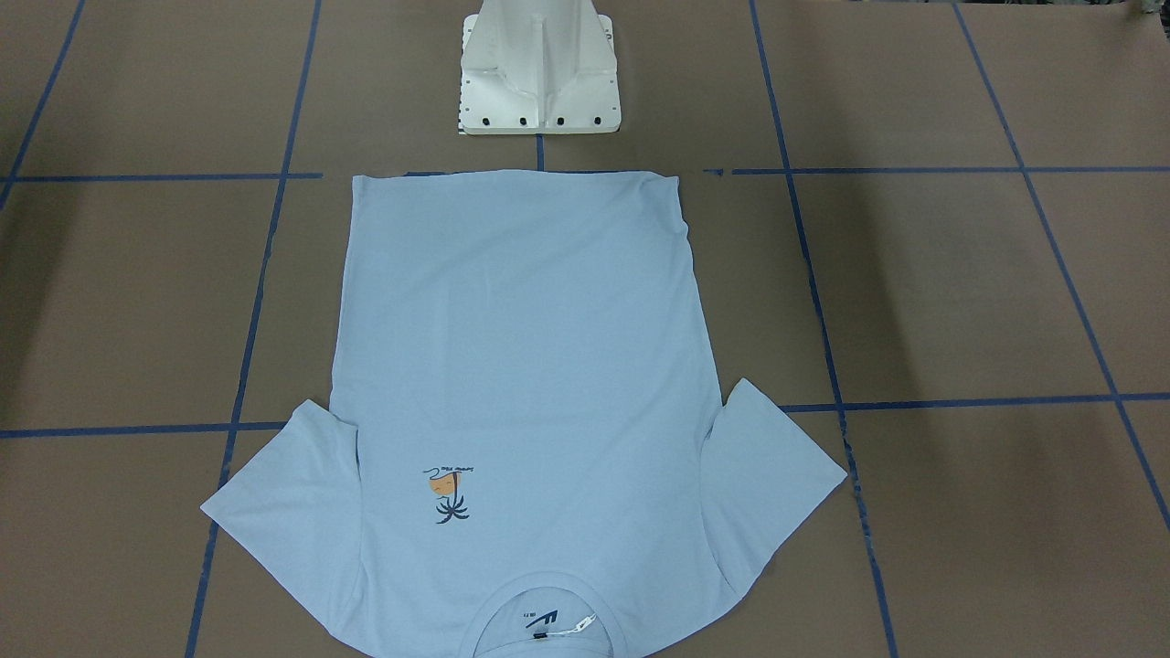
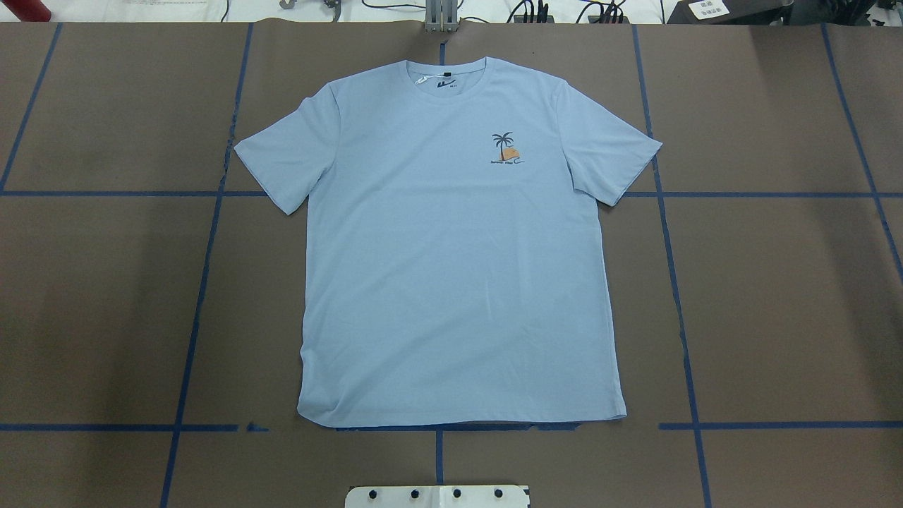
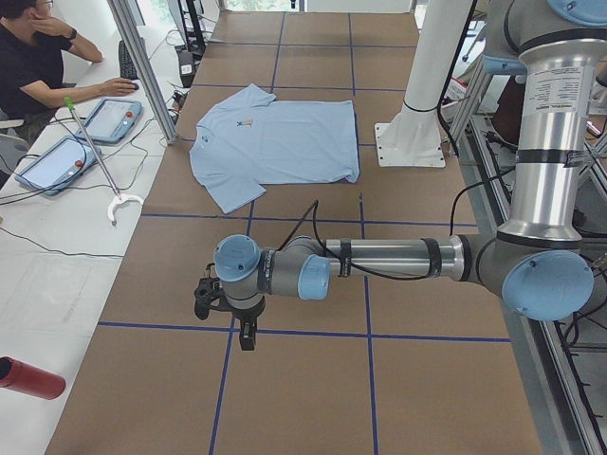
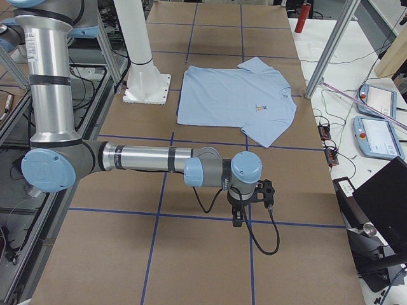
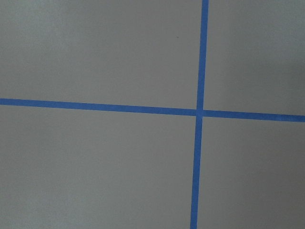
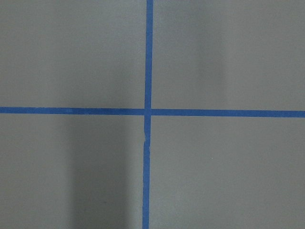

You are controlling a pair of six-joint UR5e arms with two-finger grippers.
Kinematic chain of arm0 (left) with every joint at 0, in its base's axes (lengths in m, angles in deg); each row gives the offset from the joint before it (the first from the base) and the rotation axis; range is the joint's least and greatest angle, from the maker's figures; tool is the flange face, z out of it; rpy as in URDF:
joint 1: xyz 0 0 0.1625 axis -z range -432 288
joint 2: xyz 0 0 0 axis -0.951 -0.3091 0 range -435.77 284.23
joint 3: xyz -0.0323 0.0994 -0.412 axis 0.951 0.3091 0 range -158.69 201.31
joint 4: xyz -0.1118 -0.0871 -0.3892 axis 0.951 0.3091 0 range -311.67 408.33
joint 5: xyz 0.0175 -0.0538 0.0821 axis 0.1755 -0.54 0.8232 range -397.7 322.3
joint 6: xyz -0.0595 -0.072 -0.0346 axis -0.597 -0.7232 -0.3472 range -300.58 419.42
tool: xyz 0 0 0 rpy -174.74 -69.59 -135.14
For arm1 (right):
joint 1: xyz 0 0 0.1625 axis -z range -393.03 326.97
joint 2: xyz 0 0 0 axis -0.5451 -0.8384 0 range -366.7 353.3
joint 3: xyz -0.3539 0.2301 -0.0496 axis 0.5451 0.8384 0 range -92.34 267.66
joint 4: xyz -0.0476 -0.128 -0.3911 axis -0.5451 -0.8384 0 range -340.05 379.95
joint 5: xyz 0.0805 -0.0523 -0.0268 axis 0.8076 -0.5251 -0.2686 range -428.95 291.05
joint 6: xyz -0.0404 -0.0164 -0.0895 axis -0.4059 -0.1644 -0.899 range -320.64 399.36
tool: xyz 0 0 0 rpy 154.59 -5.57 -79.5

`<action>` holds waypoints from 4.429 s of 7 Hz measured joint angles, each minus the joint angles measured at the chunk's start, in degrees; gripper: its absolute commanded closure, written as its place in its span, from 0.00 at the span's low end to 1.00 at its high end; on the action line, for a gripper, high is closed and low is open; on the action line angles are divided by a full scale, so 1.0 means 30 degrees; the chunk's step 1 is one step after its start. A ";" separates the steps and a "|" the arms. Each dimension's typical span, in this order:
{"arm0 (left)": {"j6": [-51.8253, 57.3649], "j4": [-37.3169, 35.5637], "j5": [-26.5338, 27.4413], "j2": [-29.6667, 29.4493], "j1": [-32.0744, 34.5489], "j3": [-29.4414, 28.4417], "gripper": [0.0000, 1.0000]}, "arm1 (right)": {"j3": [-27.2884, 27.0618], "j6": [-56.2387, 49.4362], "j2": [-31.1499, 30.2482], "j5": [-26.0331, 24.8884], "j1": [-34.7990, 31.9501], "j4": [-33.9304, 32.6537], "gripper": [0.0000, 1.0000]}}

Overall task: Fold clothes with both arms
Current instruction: 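Move the right gripper toward the sleeve nearest it, then grasp the sleeve edge nearest the right gripper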

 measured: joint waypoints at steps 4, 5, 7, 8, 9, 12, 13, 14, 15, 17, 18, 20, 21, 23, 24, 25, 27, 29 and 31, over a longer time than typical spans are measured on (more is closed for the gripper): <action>-0.0032 0.0187 -0.0013 -0.0941 -0.0029 -0.0068 0.00 | -0.1021 -0.0008 0.0181 0.0030 0.0889 0.0169 0.00; -0.0046 0.0214 0.0010 -0.2225 -0.0052 -0.0284 0.00 | -0.0883 0.0000 0.0486 0.0059 0.1105 0.0668 0.00; -0.0032 0.0882 -0.0265 -0.4086 -0.0099 -0.0536 0.00 | -0.0314 0.0522 0.1298 0.0113 0.2014 0.2291 0.00; -0.0032 0.2193 -0.0915 -0.4298 -0.0322 -0.0573 0.00 | -0.0207 0.1509 0.1658 0.0090 0.2972 0.3705 0.00; -0.0126 0.3640 -0.1553 -0.4305 -0.0791 -0.0610 0.00 | 0.0050 0.2872 0.2265 -0.0123 0.4167 0.4875 0.00; -0.1809 0.4991 -0.1935 -0.4986 -0.2862 -0.0823 0.00 | 0.1254 0.6615 0.4184 -0.1443 0.6583 0.7192 0.00; -0.2717 0.5044 -0.1687 -0.5491 -0.3765 -0.0935 0.00 | 0.1447 0.7972 0.4459 -0.1966 0.7148 0.8070 0.00; -0.3297 0.5118 -0.0808 -0.5966 -0.4617 -0.0939 0.00 | 0.1667 1.0327 0.5060 -0.2863 0.8071 0.8539 0.00; -0.3641 0.5406 0.0158 -0.6180 -0.5043 -0.0896 0.00 | 0.2176 1.2301 0.5961 -0.4247 0.9244 0.8926 0.00; -0.3923 0.6034 0.0919 -0.6343 -0.5277 -0.0816 0.00 | 0.4246 1.3929 0.7671 -0.6056 1.0859 1.0453 0.00; -0.3961 0.6128 0.0990 -0.6406 -0.5291 -0.0799 0.00 | 0.5455 1.4430 0.8485 -0.6264 1.1225 1.1064 0.00; -0.3964 0.6176 0.1022 -0.6499 -0.5302 -0.0629 0.00 | 0.7401 1.4910 0.9368 -0.6342 1.1616 1.2016 0.00; -0.3952 0.6180 0.1024 -0.6500 -0.5302 -0.0509 0.00 | 0.7888 1.4973 0.9501 -0.6282 1.1678 1.2201 0.01; -0.3948 0.6182 0.1025 -0.6451 -0.5300 -0.0278 0.00 | 0.8394 1.5039 0.9752 -0.6142 1.1771 1.2259 0.12; -0.3953 0.6182 0.1026 -0.6408 -0.5288 -0.0236 0.00 | 0.8522 1.5081 0.9916 -0.6121 1.1800 1.2227 0.23; -0.3954 0.6181 0.1025 -0.6374 -0.5278 -0.0216 0.00 | 0.8635 1.5100 0.9989 -0.6106 1.1808 1.2211 0.26; -0.3943 0.6182 0.1025 -0.6379 -0.5275 -0.0183 0.00 | 0.8801 1.5092 1.0020 -0.6042 1.1814 1.2200 0.26; -0.3999 0.6175 0.1025 -0.6394 -0.5244 0.0051 0.00 | 0.8945 1.5084 1.0035 -0.5831 1.1801 1.2200 0.54; -0.4036 0.6156 0.1026 -0.6371 -0.5223 0.0301 0.00 | 0.8978 1.5088 1.0073 -0.5555 1.1809 1.2200 0.89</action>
